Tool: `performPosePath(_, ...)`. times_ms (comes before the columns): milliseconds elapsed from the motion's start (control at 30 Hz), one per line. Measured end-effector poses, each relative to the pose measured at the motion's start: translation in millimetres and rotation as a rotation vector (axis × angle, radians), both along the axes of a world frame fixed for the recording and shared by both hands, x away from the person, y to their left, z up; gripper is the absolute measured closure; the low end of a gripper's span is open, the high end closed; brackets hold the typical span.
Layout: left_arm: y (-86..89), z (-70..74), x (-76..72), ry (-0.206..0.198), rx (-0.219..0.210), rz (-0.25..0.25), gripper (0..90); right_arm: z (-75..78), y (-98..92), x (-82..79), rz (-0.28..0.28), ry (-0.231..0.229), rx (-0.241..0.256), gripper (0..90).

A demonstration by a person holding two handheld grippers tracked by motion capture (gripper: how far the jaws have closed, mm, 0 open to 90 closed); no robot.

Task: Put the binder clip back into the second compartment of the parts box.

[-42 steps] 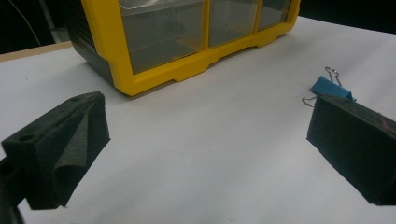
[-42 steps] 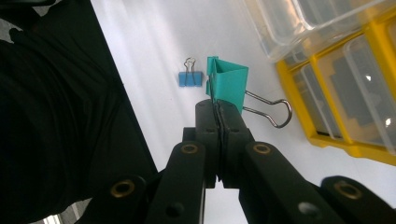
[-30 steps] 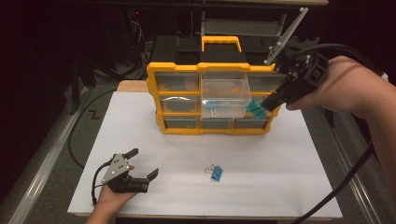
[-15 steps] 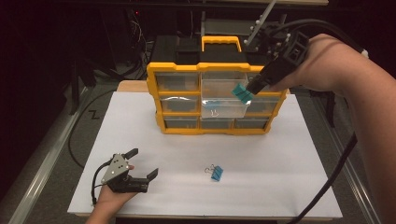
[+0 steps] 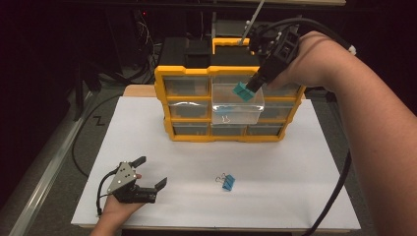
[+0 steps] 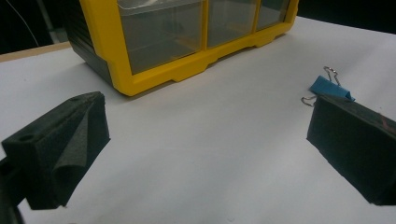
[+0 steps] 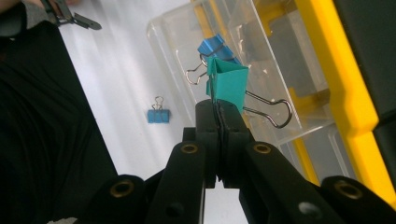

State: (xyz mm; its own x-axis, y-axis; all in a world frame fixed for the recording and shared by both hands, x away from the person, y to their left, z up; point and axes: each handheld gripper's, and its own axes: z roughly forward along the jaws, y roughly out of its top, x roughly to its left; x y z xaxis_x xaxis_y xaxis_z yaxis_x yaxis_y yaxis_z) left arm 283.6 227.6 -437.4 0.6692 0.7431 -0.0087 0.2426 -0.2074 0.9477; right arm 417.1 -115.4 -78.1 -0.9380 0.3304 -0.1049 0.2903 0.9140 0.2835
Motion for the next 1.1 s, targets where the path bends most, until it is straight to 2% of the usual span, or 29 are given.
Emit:
performPosePath(333, -0.4, -0.4, 0.5, 0.002, 0.006, -0.003, 0.3, -29.3, 1.0, 15.8, -0.012, 0.032, -0.025, 89.9)
performPosePath(567, -0.7, -0.5, 0.6, 0.001, 0.008, -0.004, 0.3, -25.5, -0.5, 15.4, -0.009, 0.032, -0.005, 89.4)
performPosePath(600, -0.8, -0.5, 0.6, 0.001, 0.009, -0.005, 0.3, -24.7, -0.7, 14.5, -0.004, 0.035, -0.003, 84.0)
performPosePath(633, -0.8, -0.5, 0.6, 0.002, 0.009, -0.005, 0.3, -23.6, -1.0, 13.2, -0.008, 0.024, 0.007, 68.2)
performPosePath(700, -0.7, -0.5, 0.4, 0.002, 0.009, -0.004, 0.3, -20.6, -2.3, 11.8, -0.039, 0.014, 0.018, 49.3)
performPosePath(767, -0.7, -0.4, 0.4, 0.002, 0.008, -0.004, 0.3, -17.9, -5.4, 7.8, -0.059, -0.001, 0.013, 42.9)
performPosePath(833, -1.0, -0.5, 0.4, 0.002, 0.008, -0.004, 0.3, -16.0, -10.0, 3.3, -0.066, 0.003, 0.017, 40.1)
performPosePath(933, -1.0, -0.5, 0.3, 0.003, 0.009, -0.004, 0.3, -15.3, -18.5, -4.4, -0.086, -0.003, 0.019, 37.8)
performPosePath(1100, -0.7, -0.2, 0.1, 0.003, 0.005, -0.001, 0.3, -19.5, -31.9, -17.0, -0.078, 0.002, 0.015, 36.1)
